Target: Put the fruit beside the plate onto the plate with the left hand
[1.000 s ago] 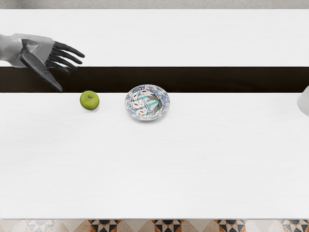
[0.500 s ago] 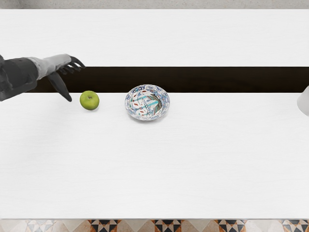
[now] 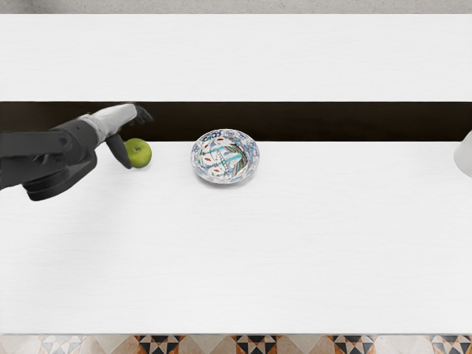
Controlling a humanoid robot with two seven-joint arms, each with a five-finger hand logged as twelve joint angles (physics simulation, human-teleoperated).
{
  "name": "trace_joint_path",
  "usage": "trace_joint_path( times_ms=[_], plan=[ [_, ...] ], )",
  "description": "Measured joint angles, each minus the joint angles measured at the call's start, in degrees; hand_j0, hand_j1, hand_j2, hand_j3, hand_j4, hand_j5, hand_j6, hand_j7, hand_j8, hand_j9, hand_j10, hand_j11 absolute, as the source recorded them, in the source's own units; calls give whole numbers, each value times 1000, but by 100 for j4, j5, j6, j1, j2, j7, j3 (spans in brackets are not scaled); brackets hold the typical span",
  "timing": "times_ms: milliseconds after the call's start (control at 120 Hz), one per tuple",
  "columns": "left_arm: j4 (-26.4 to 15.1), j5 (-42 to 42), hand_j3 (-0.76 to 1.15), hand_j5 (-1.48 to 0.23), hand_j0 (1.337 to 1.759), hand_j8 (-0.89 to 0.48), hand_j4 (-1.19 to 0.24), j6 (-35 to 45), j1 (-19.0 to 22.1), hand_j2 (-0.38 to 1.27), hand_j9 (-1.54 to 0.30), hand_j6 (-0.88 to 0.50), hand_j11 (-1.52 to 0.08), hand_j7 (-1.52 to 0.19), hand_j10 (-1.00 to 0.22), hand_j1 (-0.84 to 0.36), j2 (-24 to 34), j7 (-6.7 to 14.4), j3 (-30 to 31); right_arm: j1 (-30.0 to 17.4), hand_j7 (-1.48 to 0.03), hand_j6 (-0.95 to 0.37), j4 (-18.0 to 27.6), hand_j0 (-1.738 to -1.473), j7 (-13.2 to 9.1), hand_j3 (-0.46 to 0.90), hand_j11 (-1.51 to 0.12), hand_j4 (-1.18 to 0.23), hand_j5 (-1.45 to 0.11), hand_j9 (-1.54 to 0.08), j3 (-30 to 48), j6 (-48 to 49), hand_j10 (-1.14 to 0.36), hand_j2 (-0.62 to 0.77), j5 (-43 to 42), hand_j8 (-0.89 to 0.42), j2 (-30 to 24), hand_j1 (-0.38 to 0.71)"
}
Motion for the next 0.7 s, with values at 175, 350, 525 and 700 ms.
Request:
trace_joint_path(
  times_ms=[175,350,525,700],
  plan=[
    [143,46,0,-399,1658,-309,-308,107,143,64,-398,-309,-398,-398,-308,-17,-77,-5,91,0,-43,-33,0,-1658,0,0,-43,-33,-43,-43,0,0,-33,-7,0,-33,0,-310],
    [251,56,0,-458,1658,-355,-354,122,233,73,-458,-355,-458,-458,-354,-72,-251,-6,111,0,-43,-33,0,-1658,0,0,-43,-33,-43,-43,0,0,-33,-7,0,-33,0,-310],
    [299,58,0,-544,1658,-420,-420,122,243,86,-544,-420,-544,-544,-420,-151,-263,-7,203,0,-43,-33,0,-1658,0,0,-43,-33,-43,-43,0,0,-33,-7,0,-33,0,-310],
    [344,77,0,-617,1658,-494,-500,129,252,104,-635,-433,-635,-635,-494,-231,-269,-7,313,0,-43,-33,0,-1658,0,0,-43,-33,-43,-43,0,0,-33,-7,0,-33,0,-310]
  ],
)
